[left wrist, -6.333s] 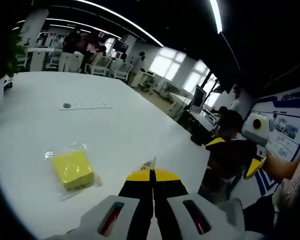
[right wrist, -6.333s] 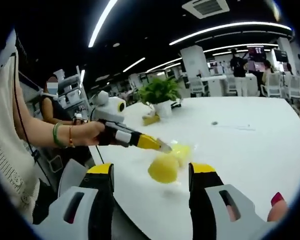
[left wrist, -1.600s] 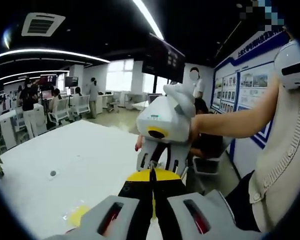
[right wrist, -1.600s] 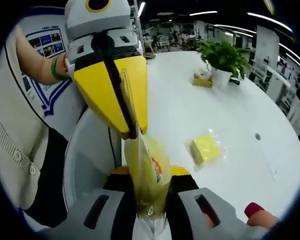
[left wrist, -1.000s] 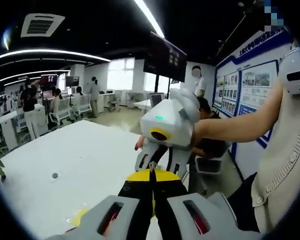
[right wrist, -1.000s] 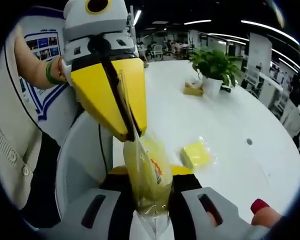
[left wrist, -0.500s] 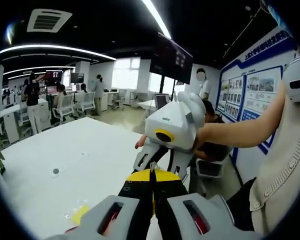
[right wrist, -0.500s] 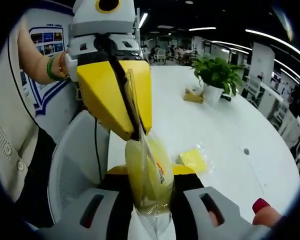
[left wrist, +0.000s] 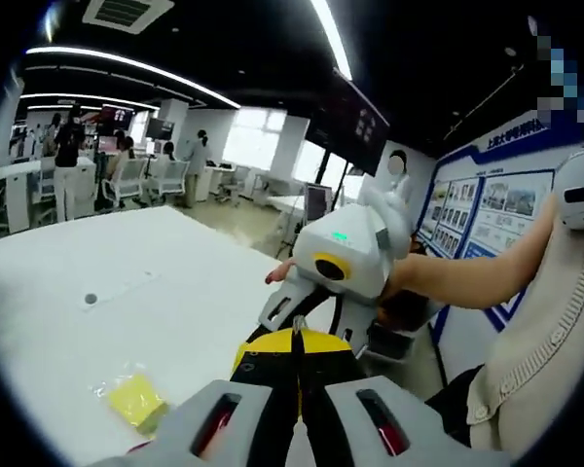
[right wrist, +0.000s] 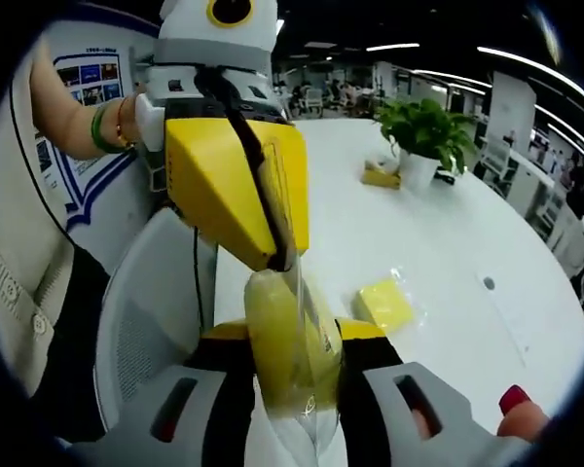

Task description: Compare the silicone blocks by pressing each to a similar depth, holding the contact briefly, and releasing to observe deformation and rebound differences across the visible hardness samples.

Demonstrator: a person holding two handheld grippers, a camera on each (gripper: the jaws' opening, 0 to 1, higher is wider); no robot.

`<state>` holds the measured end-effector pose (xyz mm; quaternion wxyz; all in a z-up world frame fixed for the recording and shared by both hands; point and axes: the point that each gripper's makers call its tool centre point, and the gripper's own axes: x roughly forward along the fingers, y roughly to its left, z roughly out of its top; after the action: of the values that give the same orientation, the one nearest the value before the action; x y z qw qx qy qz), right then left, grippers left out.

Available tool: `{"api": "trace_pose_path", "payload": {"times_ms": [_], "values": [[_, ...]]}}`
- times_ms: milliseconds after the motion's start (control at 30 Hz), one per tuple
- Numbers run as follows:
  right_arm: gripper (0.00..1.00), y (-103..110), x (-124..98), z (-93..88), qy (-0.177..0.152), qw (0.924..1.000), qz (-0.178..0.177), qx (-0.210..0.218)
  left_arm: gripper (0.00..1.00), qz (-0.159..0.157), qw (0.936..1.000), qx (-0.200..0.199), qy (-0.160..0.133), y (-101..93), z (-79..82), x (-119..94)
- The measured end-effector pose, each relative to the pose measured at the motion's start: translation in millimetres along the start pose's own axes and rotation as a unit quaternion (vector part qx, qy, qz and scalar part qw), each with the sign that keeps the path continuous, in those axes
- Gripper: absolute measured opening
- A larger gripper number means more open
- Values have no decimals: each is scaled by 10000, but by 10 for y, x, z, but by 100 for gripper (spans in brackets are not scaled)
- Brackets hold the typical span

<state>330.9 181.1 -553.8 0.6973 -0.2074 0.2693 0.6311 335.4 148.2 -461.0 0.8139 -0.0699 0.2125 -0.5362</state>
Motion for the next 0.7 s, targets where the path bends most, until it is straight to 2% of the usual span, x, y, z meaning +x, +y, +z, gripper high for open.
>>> {"api": "trace_pose_path", "payload": {"times_ms": [200, 233, 300, 433, 600, 700], "values": [[34, 23, 43, -4, -115, 9999, 25, 126, 0, 66, 9999, -39, 89, 24, -71, 20], [36, 23, 45, 1, -143, 9998, 27, 143, 0, 77, 9992, -380, 80, 25, -77, 17], [39, 8, 46, -3, -171, 9994, -25, 307, 0, 82, 9996, -264, 53, 44, -70, 14], [43, -10, 25, -17, -313, 9988, -128, 361, 0, 93, 9994, -318, 67, 61, -93, 38], [57, -30, -83, -37, -578, 9954, -393, 656, 0, 120, 9989, -448, 49, 101, -152, 92], [62, -54, -220, -97, -765, 9916, -698, 771, 0, 132, 9988, -477, 62, 121, -187, 126]]}}
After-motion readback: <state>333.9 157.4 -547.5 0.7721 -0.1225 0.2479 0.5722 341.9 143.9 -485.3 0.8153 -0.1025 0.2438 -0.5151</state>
